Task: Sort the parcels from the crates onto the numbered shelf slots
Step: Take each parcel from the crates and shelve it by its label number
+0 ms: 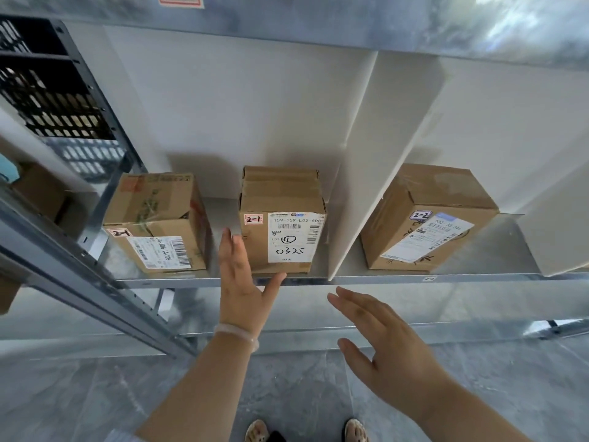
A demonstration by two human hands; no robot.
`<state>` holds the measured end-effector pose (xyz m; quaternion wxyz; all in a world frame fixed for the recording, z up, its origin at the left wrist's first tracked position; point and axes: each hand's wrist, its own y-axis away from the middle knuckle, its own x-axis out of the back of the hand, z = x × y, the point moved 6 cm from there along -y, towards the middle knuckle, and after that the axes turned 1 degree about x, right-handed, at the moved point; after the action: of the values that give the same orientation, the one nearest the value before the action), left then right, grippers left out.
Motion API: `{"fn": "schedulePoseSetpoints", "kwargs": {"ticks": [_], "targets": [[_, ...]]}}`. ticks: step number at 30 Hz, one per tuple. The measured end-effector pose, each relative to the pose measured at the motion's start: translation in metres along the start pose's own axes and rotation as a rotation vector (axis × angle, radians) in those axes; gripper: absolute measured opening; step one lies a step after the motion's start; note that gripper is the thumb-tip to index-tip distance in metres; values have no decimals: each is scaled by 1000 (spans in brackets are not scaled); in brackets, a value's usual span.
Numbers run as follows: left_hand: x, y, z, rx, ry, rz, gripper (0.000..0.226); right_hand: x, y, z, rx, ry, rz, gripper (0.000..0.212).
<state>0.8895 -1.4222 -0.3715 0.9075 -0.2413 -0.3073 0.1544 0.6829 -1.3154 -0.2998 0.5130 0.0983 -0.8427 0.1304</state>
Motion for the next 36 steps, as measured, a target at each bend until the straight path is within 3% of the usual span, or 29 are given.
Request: {"fn": "schedulePoseSetpoints", "kwargs": {"ticks": [9,17,24,36], "targets": [[69,16,31,-66,-299,-41,84,-11,-42,-23,193,92,-150,63],[143,35,88,-6,-683,76,71,-9,-63,-70,555,65,-226,71],[183,126,165,343,-949,231,68,2,-35,-109,896,-5,-314,78],[270,328,326,773,-1267,528,62,21,141,-229,1437,-188,-437,79]]}}
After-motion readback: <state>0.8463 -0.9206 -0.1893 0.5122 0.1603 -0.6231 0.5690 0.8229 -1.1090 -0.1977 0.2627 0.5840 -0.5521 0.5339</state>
